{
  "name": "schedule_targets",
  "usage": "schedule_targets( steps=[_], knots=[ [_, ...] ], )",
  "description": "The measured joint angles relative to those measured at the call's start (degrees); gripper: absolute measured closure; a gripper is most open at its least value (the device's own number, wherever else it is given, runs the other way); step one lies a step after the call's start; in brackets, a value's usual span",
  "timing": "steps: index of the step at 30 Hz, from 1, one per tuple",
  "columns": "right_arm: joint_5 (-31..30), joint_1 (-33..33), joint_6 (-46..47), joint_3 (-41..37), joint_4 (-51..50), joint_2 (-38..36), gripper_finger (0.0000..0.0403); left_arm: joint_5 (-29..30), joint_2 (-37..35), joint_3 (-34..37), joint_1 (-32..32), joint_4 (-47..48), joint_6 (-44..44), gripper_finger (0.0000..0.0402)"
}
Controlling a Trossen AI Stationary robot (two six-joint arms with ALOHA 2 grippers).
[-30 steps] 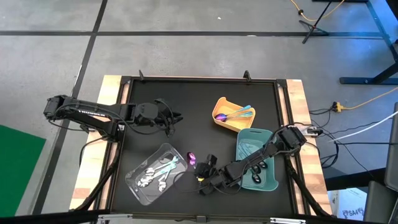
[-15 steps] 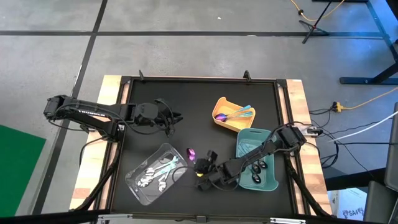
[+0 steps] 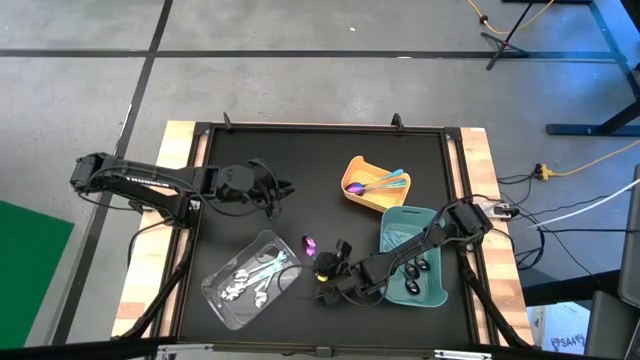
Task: Sort silverware by color (type)
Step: Put the violet spoon into the yellow bin
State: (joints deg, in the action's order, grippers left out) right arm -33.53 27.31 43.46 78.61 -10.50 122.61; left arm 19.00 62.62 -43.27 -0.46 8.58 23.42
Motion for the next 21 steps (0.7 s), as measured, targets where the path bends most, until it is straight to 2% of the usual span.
schedule_targets(
  steps=[21],
  knots=[
    [1.1,-0.09,3.46,0.09,-1.66,1.03,0.0329,0.0,0.01,0.0,0.0,0.0,0.0,0.0308]
  ],
)
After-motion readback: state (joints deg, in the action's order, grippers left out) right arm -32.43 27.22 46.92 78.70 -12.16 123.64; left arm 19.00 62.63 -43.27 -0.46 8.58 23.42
